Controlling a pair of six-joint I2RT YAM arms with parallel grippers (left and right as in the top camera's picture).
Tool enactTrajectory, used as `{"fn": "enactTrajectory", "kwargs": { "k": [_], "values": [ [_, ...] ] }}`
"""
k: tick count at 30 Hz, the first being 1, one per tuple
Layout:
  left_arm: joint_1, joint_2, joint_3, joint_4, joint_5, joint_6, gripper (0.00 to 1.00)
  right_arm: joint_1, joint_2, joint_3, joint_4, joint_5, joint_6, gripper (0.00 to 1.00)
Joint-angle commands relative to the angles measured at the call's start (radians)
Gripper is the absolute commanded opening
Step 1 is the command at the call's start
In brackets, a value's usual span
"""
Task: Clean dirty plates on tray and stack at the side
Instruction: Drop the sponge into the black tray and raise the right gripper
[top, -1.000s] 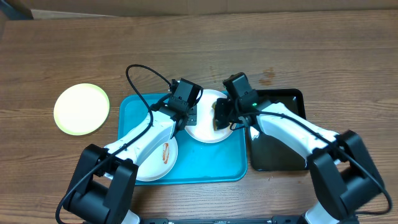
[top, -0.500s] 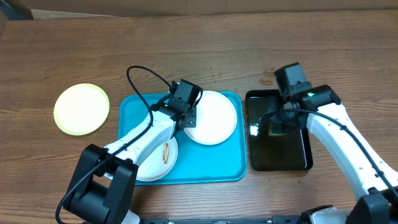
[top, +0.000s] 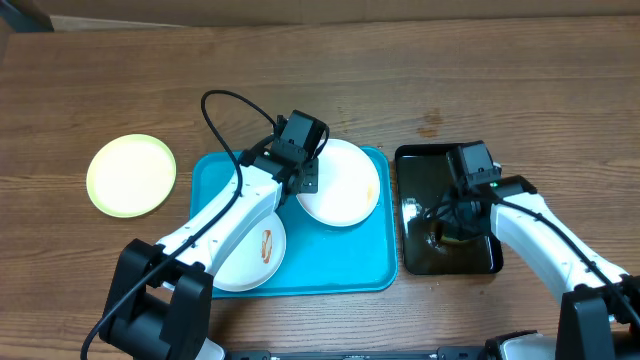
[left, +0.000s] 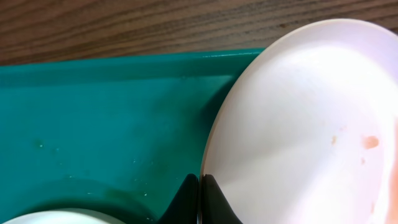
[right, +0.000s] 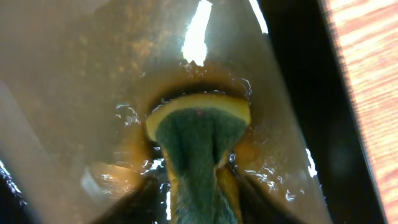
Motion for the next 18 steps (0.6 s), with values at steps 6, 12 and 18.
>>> {"fn": "enactTrajectory", "kwargs": {
  "k": [6, 12, 18],
  "values": [
    [0.006, -0.031, 0.153, -0.123, -0.072, 0.043, 0.04, -0.029, 0.000, 0.053, -0.006, -0.169, -0.068, 0.74],
    [0.006, -0.031, 0.217, -0.166, -0.065, 0.050, 0.04, -0.113, 0.000, 0.269, -0.194, -0.204, -0.132, 0.86],
    [0.006, -0.031, 0.248, -0.167, -0.023, 0.049, 0.04, -0.244, 0.000, 0.370, -0.285, -0.217, -0.135, 0.97]
  ]
}}
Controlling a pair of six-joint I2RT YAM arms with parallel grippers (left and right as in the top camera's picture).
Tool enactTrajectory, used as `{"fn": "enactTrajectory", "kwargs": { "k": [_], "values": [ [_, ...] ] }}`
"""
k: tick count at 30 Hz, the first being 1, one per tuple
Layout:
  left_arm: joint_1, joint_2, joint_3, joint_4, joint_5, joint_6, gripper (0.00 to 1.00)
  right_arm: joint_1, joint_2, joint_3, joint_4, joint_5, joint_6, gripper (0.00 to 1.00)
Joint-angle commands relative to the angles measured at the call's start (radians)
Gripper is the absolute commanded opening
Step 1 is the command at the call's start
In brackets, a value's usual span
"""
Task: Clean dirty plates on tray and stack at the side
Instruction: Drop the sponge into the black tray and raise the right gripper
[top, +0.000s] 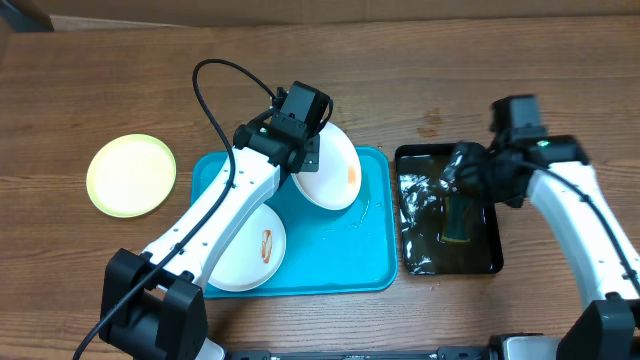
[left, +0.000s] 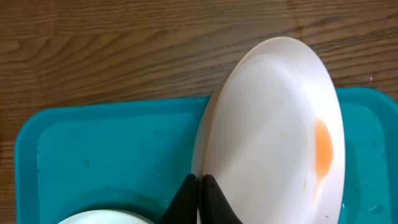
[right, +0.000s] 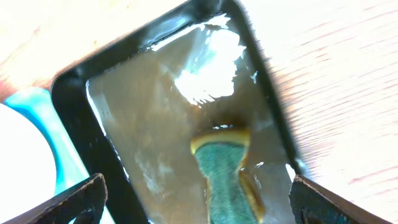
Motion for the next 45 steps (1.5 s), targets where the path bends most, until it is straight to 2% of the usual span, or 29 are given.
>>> {"fn": "enactTrajectory", "kwargs": {
  "k": [1, 6, 17, 21, 25, 27, 31, 36, 38, 41, 43, 45],
  "values": [
    [0.006, -0.031, 0.040, -0.002, 0.025, 0.019, 0.04, -0.077, -0.001, 0.026, -0.015, -0.031, -0.017, 0.98],
    [0.006, -0.030, 0.047, -0.003, 0.027, 0.019, 0.04, -0.142, 0.000, 0.024, -0.024, -0.070, -0.021, 0.98],
    [0.005, -0.023, -0.014, -0.024, 0.027, 0.001, 0.04, -0.142, 0.000, 0.023, -0.052, -0.071, -0.020, 1.00],
    [0.016, -0.014, -0.080, 0.019, 0.027, 0.002, 0.21, -0.142, 0.000, 0.023, -0.062, -0.070, -0.020, 1.00],
    [0.046, 0.013, -0.123, 0.056, 0.073, 0.047, 0.42, -0.142, 0.000, 0.023, -0.061, -0.070, -0.020, 1.00],
    [0.067, 0.032, -0.135, 0.074, 0.082, 0.074, 0.45, -0.142, 0.000, 0.023, -0.061, -0.070, -0.020, 1.00],
    [0.111, 0.082, -0.142, 0.111, 0.144, 0.119, 0.41, -0.142, 0.000, 0.023, -0.061, -0.070, -0.020, 1.00],
    [0.148, 0.177, -0.142, 0.143, 0.243, 0.146, 0.40, -0.142, 0.000, 0.023, -0.061, -0.070, -0.020, 1.00],
    [0.150, 0.211, -0.142, 0.153, 0.317, 0.194, 0.40, -0.142, 0.000, 0.023, -0.061, -0.070, -0.020, 1.00],
    [0.150, 0.238, -0.142, 0.164, 0.341, 0.223, 0.38, -0.142, 0.000, 0.023, -0.061, -0.070, -0.020, 1.00],
    [0.150, 0.248, -0.142, 0.167, 0.341, 0.223, 0.32, -0.142, 0.000, 0.023, -0.061, -0.070, -0.020, 1.00],
    [0.150, 0.252, -0.142, 0.165, 0.341, 0.222, 0.14, -0.142, 0.000, 0.023, -0.061, -0.070, -0.020, 1.00]
  ]
}}
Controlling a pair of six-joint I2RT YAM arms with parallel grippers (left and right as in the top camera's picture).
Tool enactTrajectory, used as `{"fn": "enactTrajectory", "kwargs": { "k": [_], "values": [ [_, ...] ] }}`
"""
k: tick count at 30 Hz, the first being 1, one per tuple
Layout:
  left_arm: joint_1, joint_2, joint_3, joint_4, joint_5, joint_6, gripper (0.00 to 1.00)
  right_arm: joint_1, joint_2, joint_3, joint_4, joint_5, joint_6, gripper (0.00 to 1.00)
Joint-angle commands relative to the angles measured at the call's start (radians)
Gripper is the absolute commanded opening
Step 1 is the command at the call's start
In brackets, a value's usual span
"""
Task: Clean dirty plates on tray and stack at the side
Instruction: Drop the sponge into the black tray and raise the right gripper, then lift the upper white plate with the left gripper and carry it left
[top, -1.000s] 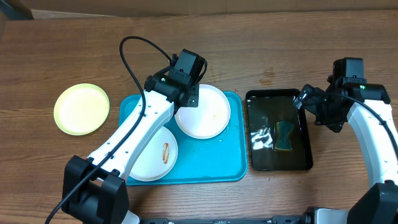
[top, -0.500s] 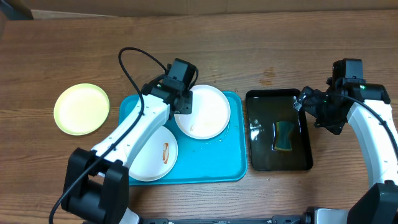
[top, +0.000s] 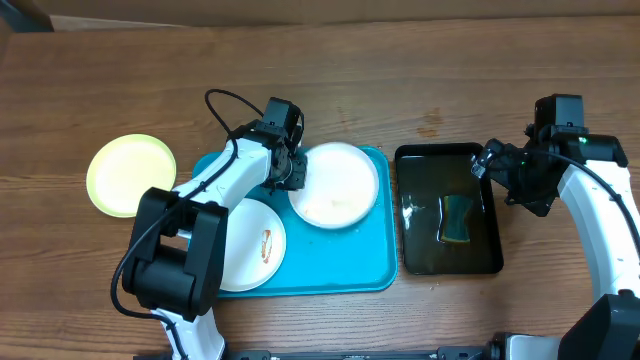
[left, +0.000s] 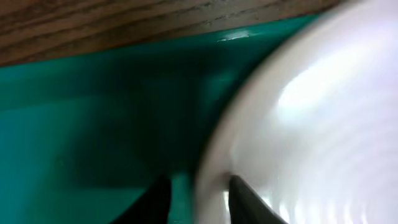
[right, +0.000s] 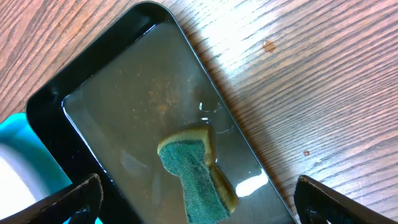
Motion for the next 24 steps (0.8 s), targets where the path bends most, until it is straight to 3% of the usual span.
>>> {"fn": "enactTrajectory", "kwargs": {
  "k": [1, 3, 13, 17, 24],
  "values": [
    [0.000, 0.022, -0.011, -0.001, 0.040, 0.038, 0.09, 0.003, 0.000, 0.014, 0.002, -0.006, -0.006, 1.00],
    [0.000, 0.021, -0.011, -0.001, 0.040, 0.038, 0.04, 0.003, 0.000, 0.014, 0.002, -0.006, -0.006, 1.00],
    [0.000, -0.009, -0.005, -0.040, 0.103, 0.039, 0.04, 0.003, 0.000, 0.014, 0.002, -0.006, -0.006, 1.00],
    [0.000, -0.096, 0.012, -0.038, 0.177, 0.037, 0.04, 0.003, 0.000, 0.014, 0.002, -0.006, -0.006, 1.00],
    [0.006, -0.269, 0.050, -0.092, 0.183, 0.032, 0.04, 0.003, 0.000, 0.014, 0.002, -0.006, -0.006, 1.00]
  ]
}}
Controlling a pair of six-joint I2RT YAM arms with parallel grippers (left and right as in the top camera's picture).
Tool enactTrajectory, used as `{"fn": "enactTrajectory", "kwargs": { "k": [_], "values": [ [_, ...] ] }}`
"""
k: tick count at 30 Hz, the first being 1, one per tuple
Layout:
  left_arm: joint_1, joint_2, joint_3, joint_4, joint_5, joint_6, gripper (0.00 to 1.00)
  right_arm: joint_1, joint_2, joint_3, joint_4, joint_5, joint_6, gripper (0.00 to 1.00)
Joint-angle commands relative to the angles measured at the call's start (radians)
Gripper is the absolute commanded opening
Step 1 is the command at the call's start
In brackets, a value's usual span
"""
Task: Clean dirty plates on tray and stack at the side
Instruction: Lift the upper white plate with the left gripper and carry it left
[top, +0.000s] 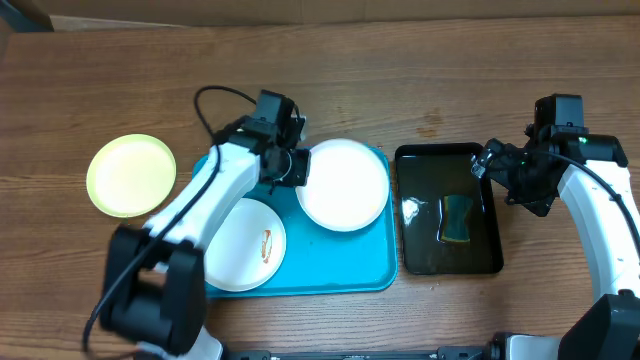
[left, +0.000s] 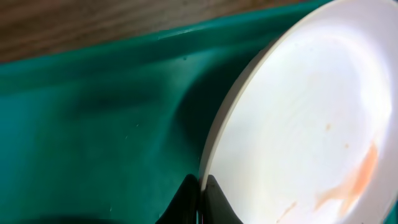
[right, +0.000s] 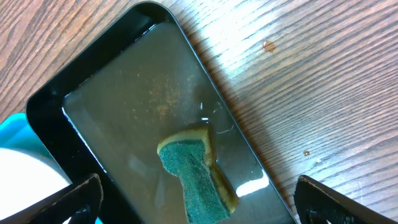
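Observation:
A white plate (top: 345, 186) with an orange smear (left: 348, 180) sits over the back right of the teal tray (top: 320, 270). My left gripper (top: 291, 166) is shut on its left rim, and its fingertips (left: 200, 198) pinch the edge. That rim casts a shadow on the tray. A second white plate (top: 243, 246) with an orange smear lies at the tray's front left. My right gripper (right: 199, 205) stands open above the right side of the black water tray (top: 412, 160), where the green and yellow sponge (right: 194, 172) lies free.
A yellow-green plate (top: 131, 175) lies on the wooden table (top: 480, 80) left of the teal tray. The black tray stands close against the teal tray's right edge. The left arm's cable (top: 215, 100) loops over the table behind the tray.
My left gripper was open at the plate's left rim and is now shut on it. The plate sits slightly further right. The right arm and sponge have not moved.
First my left gripper was shut on the plate's rim and my right was shut on the sponge in the water. Then the plate was tilted up and the sponge lay free. Later the plate lay flat with the left gripper open; now it is gripped again.

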Motion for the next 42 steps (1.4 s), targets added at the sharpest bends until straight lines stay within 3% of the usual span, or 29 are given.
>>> {"fn": "enactTrajectory", "kwargs": {
  "k": [1, 12, 16, 25, 30, 36, 39, 42],
  "values": [
    [0.006, -0.102, 0.051, -0.013, 0.034, -0.002, 0.04, 0.002, 0.000, 0.014, 0.002, -0.006, -0.006, 1.00],
    [-0.082, -0.142, 0.061, 0.021, -0.036, -0.087, 0.04, 0.002, 0.000, 0.014, 0.002, -0.004, -0.007, 1.00],
    [-0.152, -0.142, 0.061, 0.078, -0.106, -0.112, 0.04, 0.002, 0.000, 0.014, 0.166, 0.227, -0.007, 1.00],
    [-0.262, -0.128, 0.061, 0.195, -0.156, -0.152, 0.04, 0.002, 0.000, 0.014, 0.258, 0.238, -0.003, 1.00],
    [-0.305, -0.109, 0.061, 0.247, -0.211, -0.154, 0.04, 0.002, 0.000, 0.014, 0.424, 0.244, 0.000, 1.00],
    [-0.339, -0.080, 0.061, 0.314, -0.292, -0.154, 0.04, 0.002, 0.000, 0.014, 0.659, 0.564, -0.007, 1.00],
    [-0.355, -0.066, 0.061, 0.340, -0.323, -0.146, 0.04, 0.002, 0.000, 0.014, 0.665, 0.689, -0.007, 1.00],
    [-0.372, -0.053, 0.061, 0.372, -0.373, -0.116, 0.04, 0.002, 0.000, 0.014, 0.631, 0.691, -0.007, 1.00]
  ]
}}
